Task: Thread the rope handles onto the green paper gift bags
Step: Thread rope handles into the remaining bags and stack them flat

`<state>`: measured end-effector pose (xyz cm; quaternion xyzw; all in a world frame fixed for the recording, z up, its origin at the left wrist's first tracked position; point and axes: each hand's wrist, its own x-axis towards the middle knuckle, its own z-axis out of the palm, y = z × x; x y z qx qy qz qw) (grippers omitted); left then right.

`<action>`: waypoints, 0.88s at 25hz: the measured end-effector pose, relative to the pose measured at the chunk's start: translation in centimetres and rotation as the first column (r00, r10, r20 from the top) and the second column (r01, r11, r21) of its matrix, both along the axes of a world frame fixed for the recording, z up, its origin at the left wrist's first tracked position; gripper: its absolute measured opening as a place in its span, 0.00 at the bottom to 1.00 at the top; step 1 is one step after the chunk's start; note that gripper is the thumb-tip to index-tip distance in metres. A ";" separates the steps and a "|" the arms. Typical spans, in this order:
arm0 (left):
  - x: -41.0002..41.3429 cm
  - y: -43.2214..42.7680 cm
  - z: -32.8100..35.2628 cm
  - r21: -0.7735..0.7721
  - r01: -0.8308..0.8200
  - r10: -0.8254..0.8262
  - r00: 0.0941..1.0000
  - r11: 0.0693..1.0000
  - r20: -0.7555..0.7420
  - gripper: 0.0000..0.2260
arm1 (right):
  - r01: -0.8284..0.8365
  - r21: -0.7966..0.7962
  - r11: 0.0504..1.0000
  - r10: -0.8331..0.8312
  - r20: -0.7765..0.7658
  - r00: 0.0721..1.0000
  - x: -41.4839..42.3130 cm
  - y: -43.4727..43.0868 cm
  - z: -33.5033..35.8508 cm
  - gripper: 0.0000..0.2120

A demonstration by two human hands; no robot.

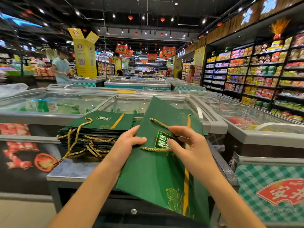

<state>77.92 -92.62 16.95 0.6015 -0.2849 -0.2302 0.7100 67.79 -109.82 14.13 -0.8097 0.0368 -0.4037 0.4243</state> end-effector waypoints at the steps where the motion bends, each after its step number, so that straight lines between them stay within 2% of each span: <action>1: 0.5 0.1 -0.5 -0.008 -0.031 0.030 0.999 0.999 -0.010 0.17 | 0.089 -0.072 0.993 -0.090 -0.011 0.996 -0.2 -0.6 -0.4 0.14; 3: 1.5 0.1 -0.7 -0.035 -0.077 0.075 0.996 0.996 -0.055 0.16 | 0.231 -0.166 0.959 -0.239 -0.034 0.970 -0.9 -1.6 -1.2 0.16; 6: 2.4 0.3 -1.1 -0.088 -0.136 0.127 0.987 0.987 -0.098 0.16 | 0.289 -0.101 0.952 -0.301 -0.135 0.944 -1.9 -2.5 -2.2 0.23; 8: 2.6 0.3 -1.6 -0.135 -0.162 0.146 0.982 0.978 -0.116 0.16 | 0.201 0.071 0.977 -0.184 -0.201 0.962 -2.5 -2.2 -2.6 0.26; 10: 2.4 0.2 -1.7 -0.147 -0.160 0.141 0.981 0.976 -0.132 0.16 | 0.053 0.268 0.962 -0.003 -0.183 0.983 -2.8 -1.6 -3.2 0.27; 14: 2.0 -0.2 -2.3 -0.091 -0.107 0.095 0.988 0.990 -0.124 0.14 | 0.042 0.365 0.930 -0.026 -0.049 0.998 -2.4 -2.2 -3.9 0.29; 16: 2.1 -0.3 -2.4 -0.052 -0.097 0.095 0.994 0.994 -0.051 0.12 | 0.041 0.434 0.900 -0.047 0.003 0.999 -2.2 -2.9 -3.5 0.28; 20: 2.9 -1.1 -1.9 0.075 -0.164 0.144 0.963 0.984 0.227 0.11 | 0.079 0.479 0.874 -0.109 0.035 0.993 -1.5 -4.8 -1.8 0.26; 22: 3.6 -2.1 -1.0 0.083 -0.211 0.176 0.936 0.974 0.305 0.16 | 0.116 0.474 0.873 -0.148 0.031 0.989 -0.8 -6.0 -0.6 0.23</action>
